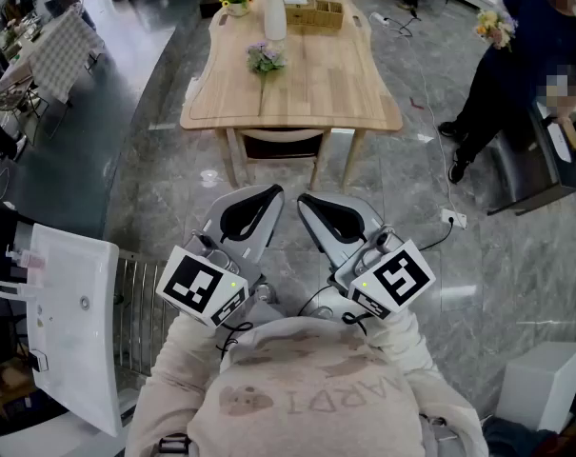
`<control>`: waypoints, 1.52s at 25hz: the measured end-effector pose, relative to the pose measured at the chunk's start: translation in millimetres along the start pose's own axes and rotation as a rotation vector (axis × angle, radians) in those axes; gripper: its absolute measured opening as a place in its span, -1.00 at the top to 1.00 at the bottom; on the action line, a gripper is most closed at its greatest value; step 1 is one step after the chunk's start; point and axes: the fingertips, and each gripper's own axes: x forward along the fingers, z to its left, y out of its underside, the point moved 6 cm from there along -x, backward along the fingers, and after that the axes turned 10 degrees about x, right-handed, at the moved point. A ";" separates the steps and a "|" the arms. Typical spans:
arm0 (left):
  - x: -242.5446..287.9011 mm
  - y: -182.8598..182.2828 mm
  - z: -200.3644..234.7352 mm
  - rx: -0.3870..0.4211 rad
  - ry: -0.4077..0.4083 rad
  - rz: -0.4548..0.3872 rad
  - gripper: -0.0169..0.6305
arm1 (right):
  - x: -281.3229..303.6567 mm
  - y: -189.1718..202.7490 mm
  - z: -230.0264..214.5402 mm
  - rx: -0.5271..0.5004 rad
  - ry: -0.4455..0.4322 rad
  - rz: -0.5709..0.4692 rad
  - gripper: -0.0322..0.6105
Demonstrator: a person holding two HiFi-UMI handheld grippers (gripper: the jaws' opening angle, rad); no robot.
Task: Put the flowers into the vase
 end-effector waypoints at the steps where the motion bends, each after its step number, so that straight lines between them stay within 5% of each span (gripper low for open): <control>1: -0.4 0.1 1.4 0.003 0.003 -0.001 0.95 | 1.5 -0.2 0.4 -0.001 0.002 0.000 0.81; 22: -18.3 10.2 56.8 -0.007 0.030 -0.024 0.95 | 52.8 8.9 8.1 0.001 0.051 0.004 0.81; 29: -35.4 22.2 90.3 0.004 0.063 -0.029 0.95 | 82.7 14.3 14.4 0.075 0.115 -0.065 0.81; 38: -14.6 34.0 122.7 -0.013 0.066 -0.052 0.95 | 108.1 15.7 -19.7 0.093 0.174 -0.006 0.66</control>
